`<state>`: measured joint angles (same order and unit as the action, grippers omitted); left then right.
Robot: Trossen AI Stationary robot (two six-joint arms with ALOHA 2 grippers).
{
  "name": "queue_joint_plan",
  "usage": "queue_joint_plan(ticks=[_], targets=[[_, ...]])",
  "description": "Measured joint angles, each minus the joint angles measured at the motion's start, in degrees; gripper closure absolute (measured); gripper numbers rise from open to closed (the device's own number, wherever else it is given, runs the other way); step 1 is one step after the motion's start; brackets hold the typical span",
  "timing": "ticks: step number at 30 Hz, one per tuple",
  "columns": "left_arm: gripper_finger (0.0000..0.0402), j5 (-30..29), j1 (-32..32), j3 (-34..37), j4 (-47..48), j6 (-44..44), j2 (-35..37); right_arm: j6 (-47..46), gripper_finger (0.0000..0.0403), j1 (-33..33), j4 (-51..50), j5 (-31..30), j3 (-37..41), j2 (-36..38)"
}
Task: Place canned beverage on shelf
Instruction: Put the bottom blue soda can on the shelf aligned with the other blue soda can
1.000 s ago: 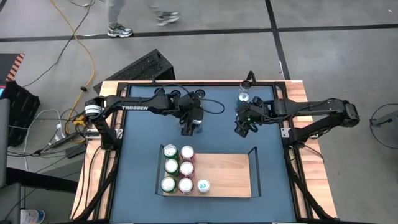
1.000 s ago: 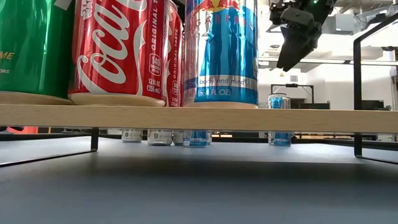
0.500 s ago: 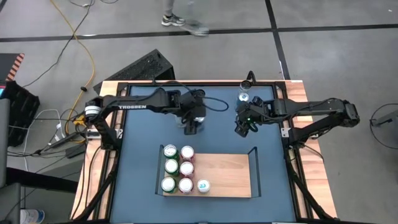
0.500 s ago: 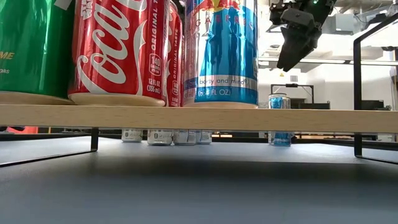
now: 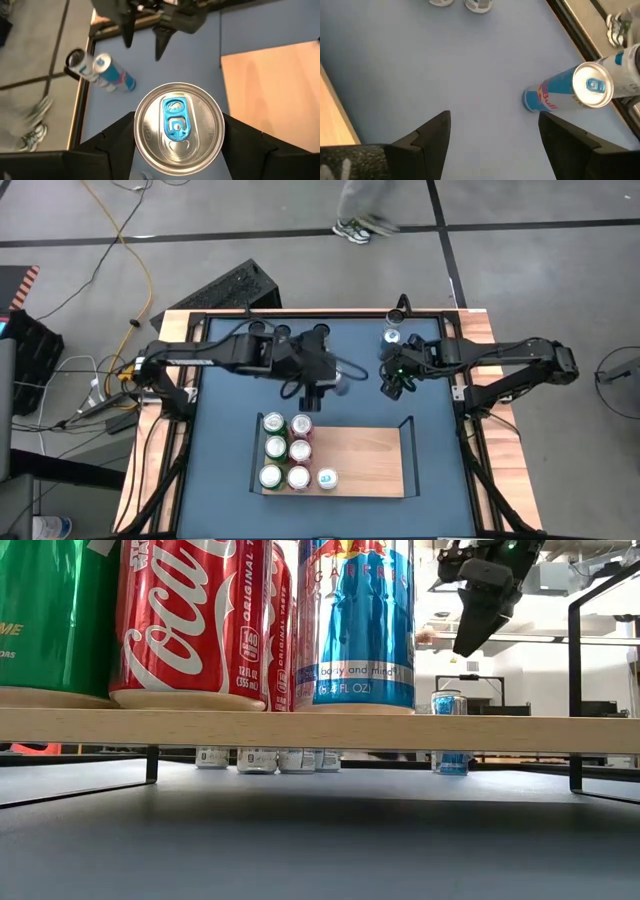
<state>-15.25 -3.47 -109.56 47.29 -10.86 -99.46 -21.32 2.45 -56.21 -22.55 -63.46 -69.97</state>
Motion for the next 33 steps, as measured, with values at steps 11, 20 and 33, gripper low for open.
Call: queue_joint_plan(ticks=[11,20,33], targets=[[0.0175,-4.5,-7.8,-3.1,2.7,6.0,0.0,4.7,0.0117,-2.2,-3.7,-2.0,-9.7,17.3],[0.0175,-4.7,-11.9,-3.1,3.9,9.5,0.0,-8.4,0.0117,-2.9,-14.2,-6.1,-9.9,33.2],[0.0175,-8.5,-18.7,-3.3,1.9,15.9,-4.1,-4.5,0.0117,-2.8,-16.3,-3.3,-8.5,39.4]])
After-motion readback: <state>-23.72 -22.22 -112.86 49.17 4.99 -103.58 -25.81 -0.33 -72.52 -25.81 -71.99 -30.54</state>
